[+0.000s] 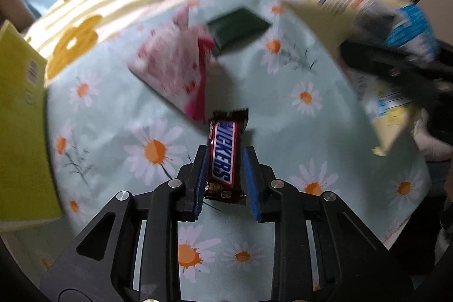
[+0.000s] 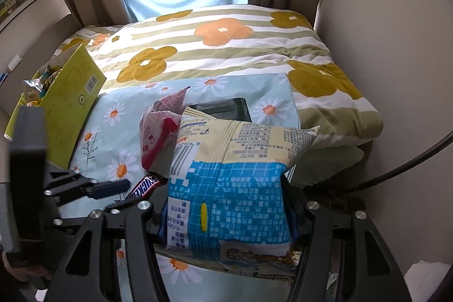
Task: Organize snacks
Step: 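Carry the Snickers bar and blue-white bag toward the yellow box with both tools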
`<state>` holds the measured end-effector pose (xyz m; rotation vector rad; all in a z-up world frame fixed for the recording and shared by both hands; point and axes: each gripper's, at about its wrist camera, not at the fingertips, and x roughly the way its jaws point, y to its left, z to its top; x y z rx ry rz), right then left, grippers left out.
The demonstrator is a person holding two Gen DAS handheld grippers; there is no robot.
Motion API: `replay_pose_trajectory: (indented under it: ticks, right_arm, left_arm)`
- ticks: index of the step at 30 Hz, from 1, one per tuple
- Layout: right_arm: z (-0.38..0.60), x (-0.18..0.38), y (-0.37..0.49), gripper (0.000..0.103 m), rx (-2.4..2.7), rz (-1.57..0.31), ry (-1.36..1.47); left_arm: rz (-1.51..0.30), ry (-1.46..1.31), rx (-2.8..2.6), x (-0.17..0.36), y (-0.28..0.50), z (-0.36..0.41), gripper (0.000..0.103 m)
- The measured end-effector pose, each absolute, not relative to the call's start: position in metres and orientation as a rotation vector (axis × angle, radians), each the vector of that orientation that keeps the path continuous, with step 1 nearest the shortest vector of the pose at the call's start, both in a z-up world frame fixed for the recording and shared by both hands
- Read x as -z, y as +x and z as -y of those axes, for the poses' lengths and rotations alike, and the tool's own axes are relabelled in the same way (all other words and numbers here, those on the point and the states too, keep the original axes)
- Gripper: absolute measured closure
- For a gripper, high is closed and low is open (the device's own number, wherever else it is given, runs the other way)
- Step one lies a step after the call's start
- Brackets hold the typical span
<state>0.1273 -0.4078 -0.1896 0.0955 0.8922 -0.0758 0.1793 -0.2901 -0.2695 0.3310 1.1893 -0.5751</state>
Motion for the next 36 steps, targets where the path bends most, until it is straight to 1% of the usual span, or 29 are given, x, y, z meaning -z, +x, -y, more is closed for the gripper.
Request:
replay_pose_trajectory:
  ticks: [1, 2, 4, 5, 6, 7, 8, 12, 13, 14, 15, 16, 20, 28, 31, 36]
  right_arm:
    - [0.408, 0.191, 0.127, 0.047, 0.078, -0.891, 0.101]
    - [0.410, 0.192, 0.128, 0.047, 0.080, -0.890, 0.108]
    - [0.412, 0.195, 0.128, 0.047, 0.084, -0.890, 0.118]
    - [0.413, 0.196, 0.128, 0.047, 0.087, -0.891, 0.123]
    - [0.414, 0.197, 0.128, 0.047, 0.089, -0.891, 0.127]
    - [0.415, 0.197, 0.128, 0.047, 0.091, -0.891, 0.130]
    - [0.416, 0.198, 0.128, 0.047, 0.094, -0.890, 0.132]
    - [0.420, 0.199, 0.129, 0.047, 0.106, -0.887, 0.149]
    - [0.421, 0.199, 0.130, 0.047, 0.109, -0.887, 0.154]
    - [0.422, 0.200, 0.129, 0.047, 0.112, -0.886, 0.158]
    - [0.424, 0.199, 0.130, 0.047, 0.116, -0.886, 0.162]
    - [0.425, 0.200, 0.130, 0.047, 0.119, -0.885, 0.165]
    - [0.427, 0.201, 0.129, 0.047, 0.126, -0.885, 0.183]
    - [0.424, 0.197, 0.128, 0.047, 0.124, -0.884, 0.187]
    - [0.421, 0.187, 0.126, 0.047, 0.117, -0.869, 0.178]
    - [0.406, 0.155, 0.122, 0.047, 0.077, -0.817, 0.145]
  left_arm:
    - [-1.185, 0.344, 0.572, 0.273, 0.180, 0.291, 0.080]
    - [-1.187, 0.348, 0.581, 0.275, 0.181, 0.291, 0.077]
    - [-1.205, 0.366, 0.593, 0.283, 0.184, 0.293, 0.067]
    - [-1.210, 0.377, 0.599, 0.287, 0.186, 0.295, 0.054]
    - [-1.204, 0.384, 0.606, 0.289, 0.187, 0.296, 0.035]
    - [-1.194, 0.389, 0.611, 0.289, 0.187, 0.297, 0.028]
    - [-1.182, 0.389, 0.620, 0.289, 0.187, 0.297, 0.026]
    - [-1.182, 0.420, 0.626, 0.293, 0.190, 0.300, 0.026]
    - [-1.176, 0.433, 0.625, 0.293, 0.189, 0.301, 0.028]
    - [-1.174, 0.440, 0.636, 0.294, 0.188, 0.301, 0.043]
    - [-1.162, 0.445, 0.647, 0.292, 0.187, 0.301, 0.066]
    - [-1.161, 0.454, 0.659, 0.290, 0.186, 0.301, 0.077]
    - [-1.184, 0.510, 0.668, 0.288, 0.186, 0.307, 0.078]
    - [-1.213, 0.426, 0.659, 0.279, 0.194, 0.299, 0.078]
    - [-1.182, 0.401, 0.656, 0.264, 0.190, 0.294, 0.078]
    - [-1.105, 0.317, 0.614, 0.217, 0.187, 0.272, 0.078]
